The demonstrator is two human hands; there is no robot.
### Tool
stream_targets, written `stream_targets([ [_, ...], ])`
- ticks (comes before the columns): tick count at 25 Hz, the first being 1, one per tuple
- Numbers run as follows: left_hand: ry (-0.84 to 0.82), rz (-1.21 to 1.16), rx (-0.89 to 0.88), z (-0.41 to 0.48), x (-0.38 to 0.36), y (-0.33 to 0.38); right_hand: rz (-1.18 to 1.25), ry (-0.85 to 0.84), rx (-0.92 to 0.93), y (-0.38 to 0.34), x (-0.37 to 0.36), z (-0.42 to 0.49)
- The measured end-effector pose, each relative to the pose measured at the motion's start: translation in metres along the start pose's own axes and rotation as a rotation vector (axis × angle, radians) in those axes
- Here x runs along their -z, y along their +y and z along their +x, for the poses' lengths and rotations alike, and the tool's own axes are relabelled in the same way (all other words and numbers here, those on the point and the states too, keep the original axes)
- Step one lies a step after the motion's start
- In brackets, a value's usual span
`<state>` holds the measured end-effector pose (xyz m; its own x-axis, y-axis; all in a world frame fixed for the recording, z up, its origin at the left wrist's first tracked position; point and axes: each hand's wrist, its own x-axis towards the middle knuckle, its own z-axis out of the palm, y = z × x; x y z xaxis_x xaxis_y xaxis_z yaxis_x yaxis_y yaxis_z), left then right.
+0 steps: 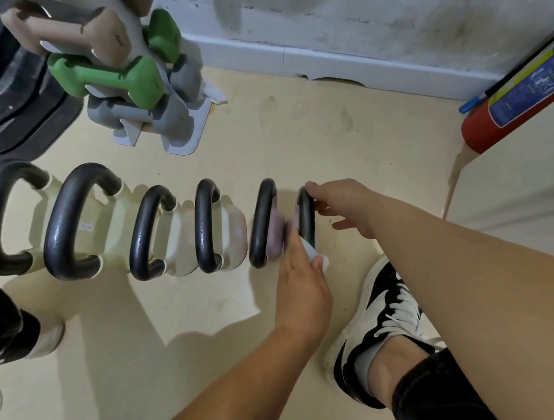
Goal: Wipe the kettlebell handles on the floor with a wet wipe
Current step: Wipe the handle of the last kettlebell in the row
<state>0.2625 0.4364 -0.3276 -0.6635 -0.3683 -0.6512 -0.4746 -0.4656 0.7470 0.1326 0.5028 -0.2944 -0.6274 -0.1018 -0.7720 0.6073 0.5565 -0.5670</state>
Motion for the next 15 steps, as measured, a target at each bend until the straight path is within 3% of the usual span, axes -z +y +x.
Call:
stream_targets([
  [2,-0.017,0.061,-0.02,-0.004,0.0,0.005,-0.004,0.003,0.013,0.0,0.0,0.0],
  [4,0.013,0.39,-0.111,-0.009,0.005,0.016,0.0,0.006,0.016,0.0,0.0,0.001],
  [5,-0.024,0.658,-0.125,-0.006,-0.005,0.036,0.007,0.014,0.012,0.0,-0.001,0.001],
  [6,-0.073,1.18,-0.197,0.006,-0.012,0.059,0.027,0.029,-0.003,-0.002,-0.001,0.002],
  [7,-0.162,1.453,-0.264,0.022,-0.022,0.074,0.071,0.043,-0.028,-0.003,-0.001,0.002],
  [8,-0.168,1.428,-0.111,0.036,-0.037,0.089,0.131,0.052,-0.058,-0.004,-0.001,0.002],
  [9,-0.155,1.217,0.003,0.046,-0.05,0.1,0.188,0.054,-0.087,-0.006,-0.001,0.001],
  [10,-0.18,1.102,0.032,0.064,-0.05,0.109,0.225,0.05,-0.104,-0.009,-0.001,0.0],
  [12,-0.228,1.126,-0.054,0.07,-0.047,0.108,0.186,0.024,-0.089,-0.011,0.001,-0.001],
  [15,-0.179,0.977,-0.245,0.034,-0.02,0.065,0.058,0.012,-0.039,-0.008,-0.004,0.001],
])
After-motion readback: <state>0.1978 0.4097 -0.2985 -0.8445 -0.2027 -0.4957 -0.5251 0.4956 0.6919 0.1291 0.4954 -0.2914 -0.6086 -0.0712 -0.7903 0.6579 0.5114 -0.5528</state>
